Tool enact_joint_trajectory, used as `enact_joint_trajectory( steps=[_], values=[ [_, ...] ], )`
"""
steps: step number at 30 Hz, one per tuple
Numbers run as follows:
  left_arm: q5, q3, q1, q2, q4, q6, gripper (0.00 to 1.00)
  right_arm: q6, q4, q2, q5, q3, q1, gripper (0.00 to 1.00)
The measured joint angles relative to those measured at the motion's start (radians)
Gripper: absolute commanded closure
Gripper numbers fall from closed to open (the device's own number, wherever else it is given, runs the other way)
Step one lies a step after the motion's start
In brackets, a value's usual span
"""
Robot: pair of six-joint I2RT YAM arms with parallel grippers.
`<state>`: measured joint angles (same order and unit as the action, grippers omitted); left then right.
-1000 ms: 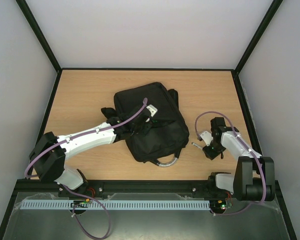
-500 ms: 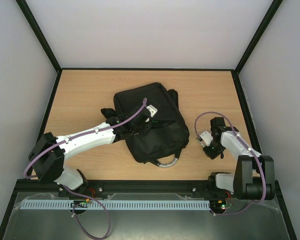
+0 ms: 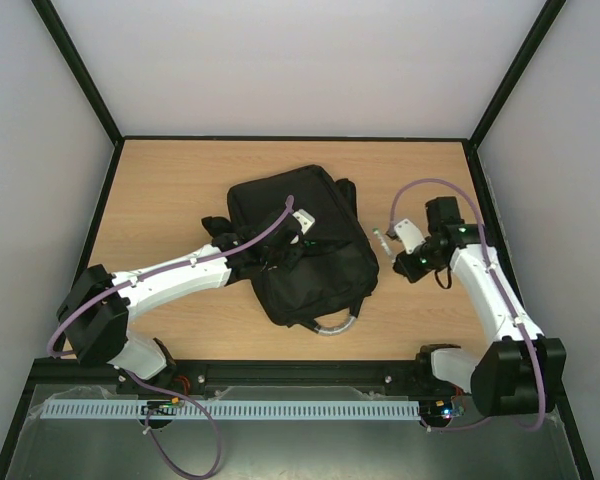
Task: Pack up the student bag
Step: Pick up the stationery from the center of the board, then place the stationery in the student bag.
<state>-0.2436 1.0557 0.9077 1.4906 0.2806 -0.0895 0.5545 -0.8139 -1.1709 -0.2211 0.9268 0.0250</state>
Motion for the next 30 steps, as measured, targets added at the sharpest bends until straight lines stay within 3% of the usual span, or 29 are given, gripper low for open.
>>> enact_joint_trajectory(
  steps=[5,14,30],
  values=[
    [0.0,0.0,0.0,0.0,0.0,0.0,0.96,-0.023,-0.057,0.002,-0.08,0.007,0.155,0.97],
    [-0.001,0.0,0.0,0.0,0.001,0.0,0.96,-0.04,-0.131,-0.131,-0.149,0.084,0.284,0.97],
    [0.004,0.0,0.0,0.0,0.001,0.0,0.96,-0.228,-0.15,-0.407,-0.201,0.208,0.338,0.88]
  ],
)
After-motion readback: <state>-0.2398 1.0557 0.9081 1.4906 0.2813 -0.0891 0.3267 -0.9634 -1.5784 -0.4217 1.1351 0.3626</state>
